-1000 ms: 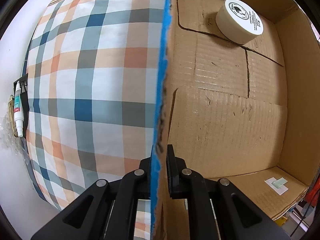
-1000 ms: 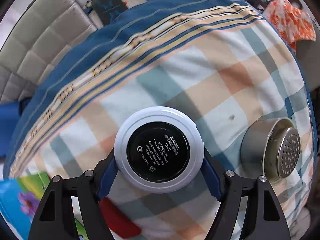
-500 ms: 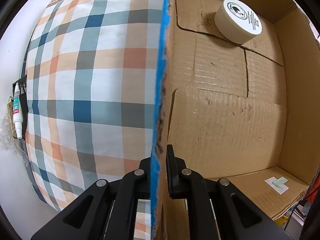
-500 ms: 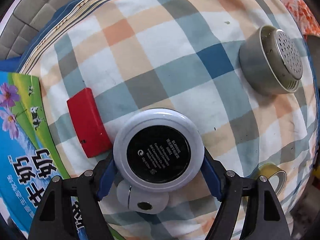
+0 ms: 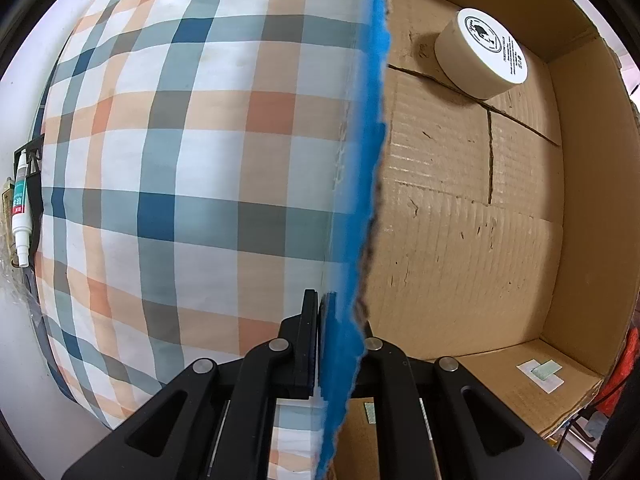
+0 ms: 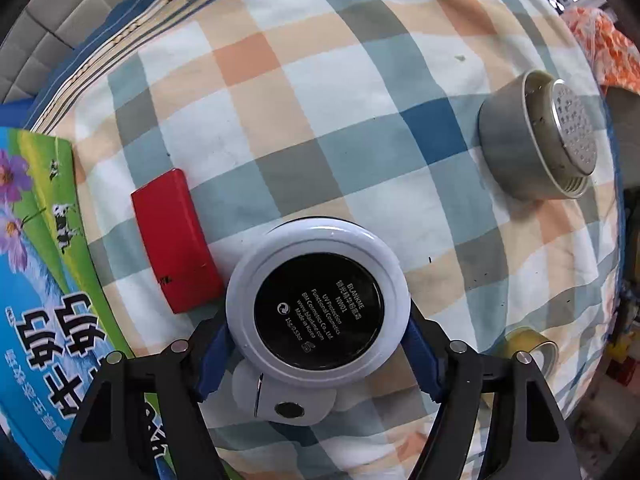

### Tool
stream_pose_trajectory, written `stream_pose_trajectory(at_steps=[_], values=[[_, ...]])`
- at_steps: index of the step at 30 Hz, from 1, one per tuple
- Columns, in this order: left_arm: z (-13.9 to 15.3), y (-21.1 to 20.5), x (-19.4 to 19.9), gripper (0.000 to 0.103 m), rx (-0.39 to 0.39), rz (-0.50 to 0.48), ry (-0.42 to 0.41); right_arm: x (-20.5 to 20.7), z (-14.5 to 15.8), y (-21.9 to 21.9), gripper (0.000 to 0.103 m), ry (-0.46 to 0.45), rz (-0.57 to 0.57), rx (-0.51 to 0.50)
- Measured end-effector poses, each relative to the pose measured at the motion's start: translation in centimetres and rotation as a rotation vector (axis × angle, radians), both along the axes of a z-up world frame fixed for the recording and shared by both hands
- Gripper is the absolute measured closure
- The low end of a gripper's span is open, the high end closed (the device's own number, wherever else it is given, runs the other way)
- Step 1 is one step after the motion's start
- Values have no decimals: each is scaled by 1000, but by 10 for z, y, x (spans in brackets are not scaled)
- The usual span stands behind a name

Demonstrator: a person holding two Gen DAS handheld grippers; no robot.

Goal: Organize rigid objects
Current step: 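Carry the black-lid jar into the box beside the cream jar and release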

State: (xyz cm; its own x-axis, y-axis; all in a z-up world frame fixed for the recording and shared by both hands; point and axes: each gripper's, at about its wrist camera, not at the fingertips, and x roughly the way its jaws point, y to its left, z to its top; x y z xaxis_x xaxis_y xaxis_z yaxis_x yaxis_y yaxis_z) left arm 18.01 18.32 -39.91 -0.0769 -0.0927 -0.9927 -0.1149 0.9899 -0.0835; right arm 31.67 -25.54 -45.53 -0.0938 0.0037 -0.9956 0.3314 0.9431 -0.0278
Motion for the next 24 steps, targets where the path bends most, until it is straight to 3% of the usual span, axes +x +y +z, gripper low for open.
stream_pose_trajectory(at_steps=[8,16,24], values=[[-1,-4,-3,99,8,-6,-6,-7,54,13,26,-93,15,29],[0,-7,-4,99,5,-6,-8,-14,138,39,26,-217,77,106],[1,-7,-3,99,4,-12,-7,-24,176,112,26,-278,194,230]])
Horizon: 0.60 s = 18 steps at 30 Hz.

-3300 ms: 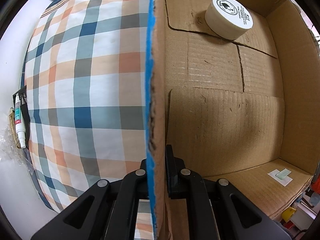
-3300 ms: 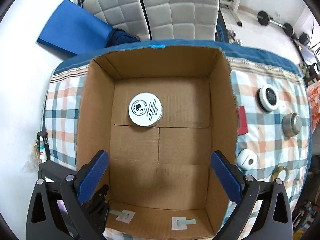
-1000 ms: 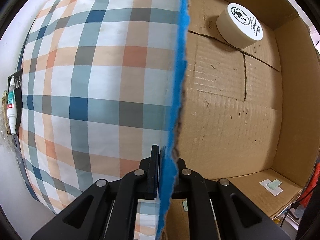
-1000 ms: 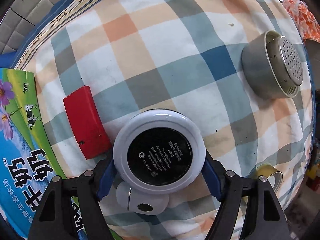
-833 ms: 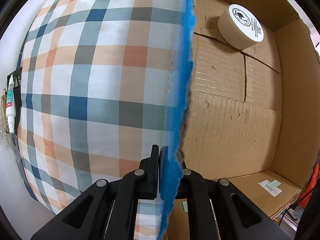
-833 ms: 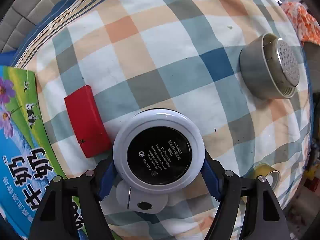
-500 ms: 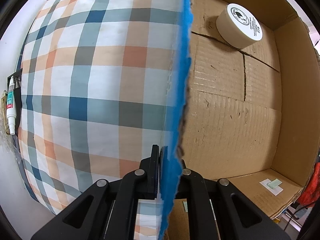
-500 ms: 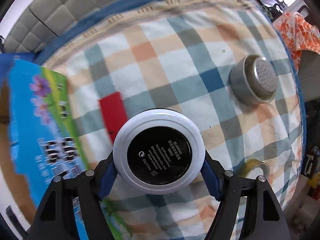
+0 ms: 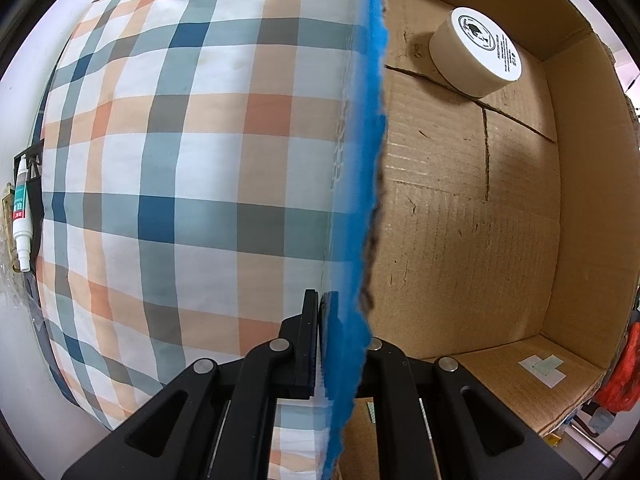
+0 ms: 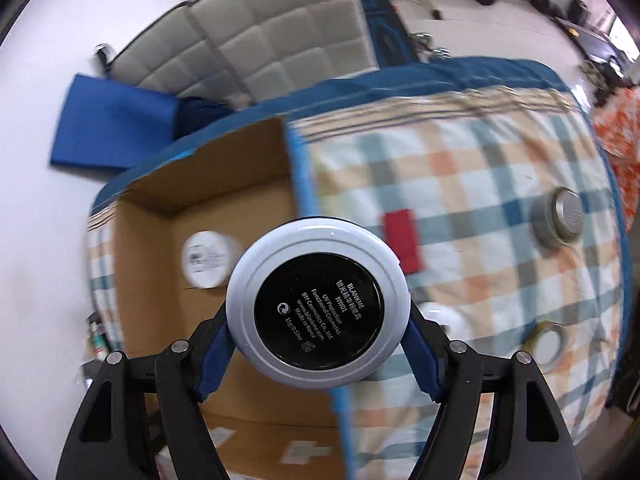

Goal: Organize rigid objects
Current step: 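Carry the black-lid jar into the box beside the cream jar and release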

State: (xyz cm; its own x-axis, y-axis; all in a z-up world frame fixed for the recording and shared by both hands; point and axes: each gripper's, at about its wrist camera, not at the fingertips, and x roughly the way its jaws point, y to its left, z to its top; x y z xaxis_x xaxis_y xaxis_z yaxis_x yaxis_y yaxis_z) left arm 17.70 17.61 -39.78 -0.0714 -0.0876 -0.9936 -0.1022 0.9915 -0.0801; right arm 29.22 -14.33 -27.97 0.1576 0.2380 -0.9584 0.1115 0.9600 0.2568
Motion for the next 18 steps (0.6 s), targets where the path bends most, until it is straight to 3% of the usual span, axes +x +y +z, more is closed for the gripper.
stream_pose_trajectory(at_steps=[9,18], values=[[0,-2,4,99,3,-9,4,27,-21,67,26,30,54,-24],[0,0,5,99,0,-13,6,39,-61,88,26,91,66,-66]])
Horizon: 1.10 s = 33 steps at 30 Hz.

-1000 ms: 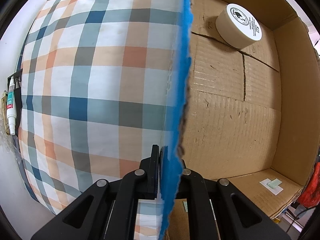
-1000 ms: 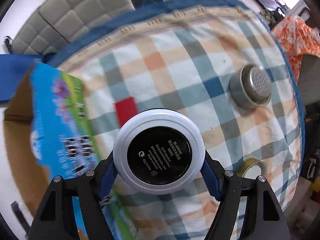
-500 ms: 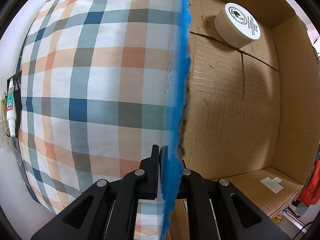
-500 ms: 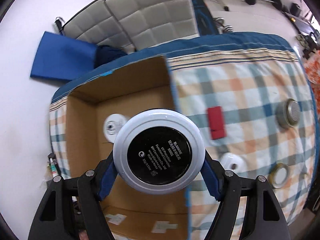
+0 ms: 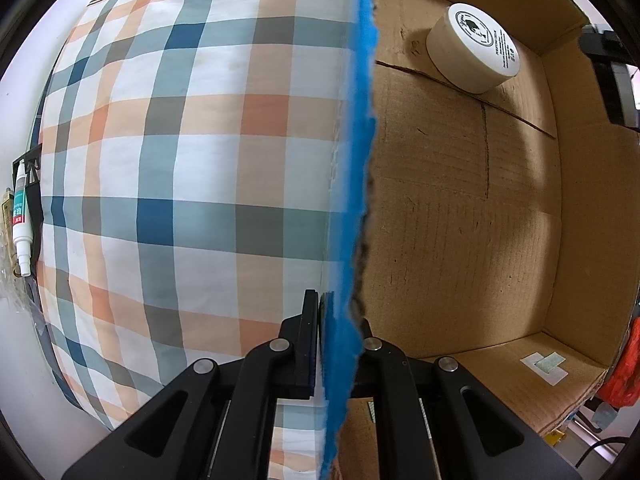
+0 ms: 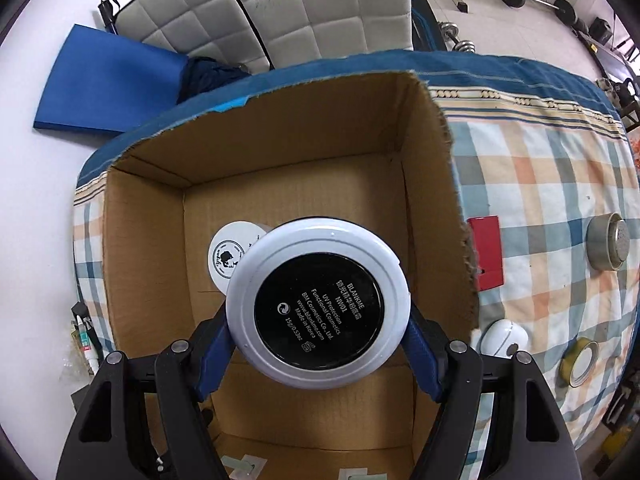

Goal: Organize rigid objects
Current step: 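Carry the black-lid jar into the box beside the cream jar and release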

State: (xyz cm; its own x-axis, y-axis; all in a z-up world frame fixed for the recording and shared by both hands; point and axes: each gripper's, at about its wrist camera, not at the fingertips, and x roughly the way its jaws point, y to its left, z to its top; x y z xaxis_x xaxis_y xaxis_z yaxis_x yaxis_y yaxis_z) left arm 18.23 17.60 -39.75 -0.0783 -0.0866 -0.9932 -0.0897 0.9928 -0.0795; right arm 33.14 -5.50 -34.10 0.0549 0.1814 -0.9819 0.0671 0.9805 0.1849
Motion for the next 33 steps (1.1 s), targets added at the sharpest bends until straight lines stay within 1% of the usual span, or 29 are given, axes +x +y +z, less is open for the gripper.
stream_pose_trajectory(at_steps=[14,16,20,23,24,25,27,30,33], values=[[1,2,0,99,0,-1,0,21,-31,9,26,44,-12,-65],[1,1,0,99,1,-4,0,23,-36,10,25,49,-14,-90],[2,2,0,99,0,-4,-1,26,-49,14,23,90,-10,-119],[1,3,0,99,0,-6,-1,26,-50,16,18,86,-4,-122],[1,3,-1,99,0,-7,-1,25,-50,17,13,87,-4,-123],[1,3,-1,99,0,-8,-1,24,-50,17,12,88,-5,-128],[1,1,-1,99,2,-10,-1,24,-47,17,11,79,-1,-130],[0,0,-1,99,3,-8,0,21,-44,17,4,79,4,-119],[0,0,0,99,3,-8,0,17,-37,20,0,79,18,-99]])
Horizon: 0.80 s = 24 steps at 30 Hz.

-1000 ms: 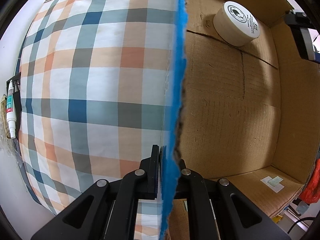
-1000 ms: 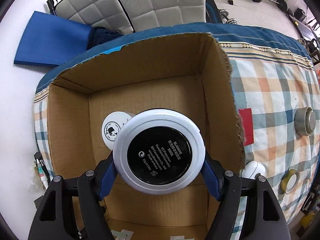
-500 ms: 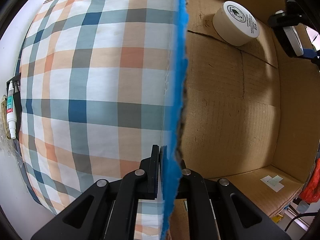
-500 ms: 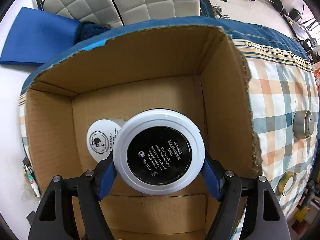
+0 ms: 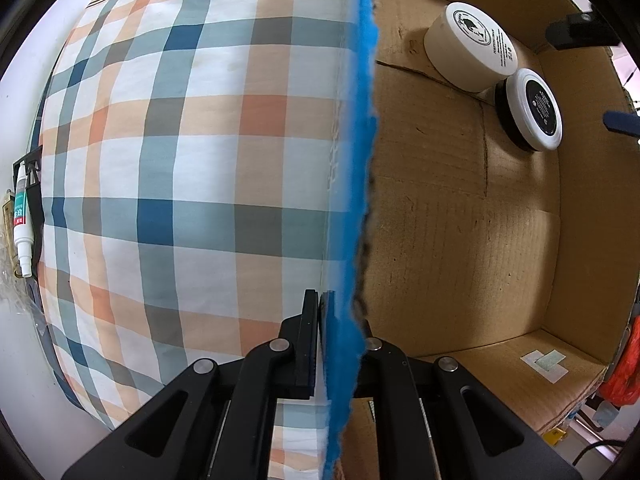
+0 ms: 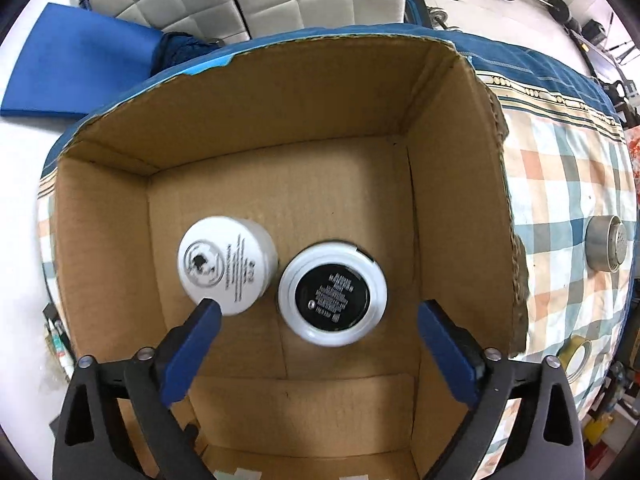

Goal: Organize rigid objects
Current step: 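Carry the black-lid jar into the box beside the cream jar and release, then grasp the open metal tin lid with the right tool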

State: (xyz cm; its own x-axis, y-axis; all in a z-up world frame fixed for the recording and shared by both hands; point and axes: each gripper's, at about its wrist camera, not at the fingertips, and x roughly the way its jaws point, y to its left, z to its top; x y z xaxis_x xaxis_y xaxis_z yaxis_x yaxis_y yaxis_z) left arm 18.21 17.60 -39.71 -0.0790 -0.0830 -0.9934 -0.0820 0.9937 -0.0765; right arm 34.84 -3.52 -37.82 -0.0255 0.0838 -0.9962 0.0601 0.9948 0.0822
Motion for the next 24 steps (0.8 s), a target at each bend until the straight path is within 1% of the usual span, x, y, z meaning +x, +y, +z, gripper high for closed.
stream_pose_trajectory(at_steps=[4,7,10,19,24], values=[[1,-1,0,99,3,0,-2,-12,8,3,0,2,23,13],[1,-1,0,99,3,-1,-2,-22,15,6,0,-12,47,5],[1,-1,0,99,2,0,-2,-35,24,7,0,-18,52,26],[3,-4,1,99,11,-4,-2,-74,71,8,0,-77,70,70],[4,-5,1,99,14,-7,-2,-93,98,-4,0,-108,66,97]])
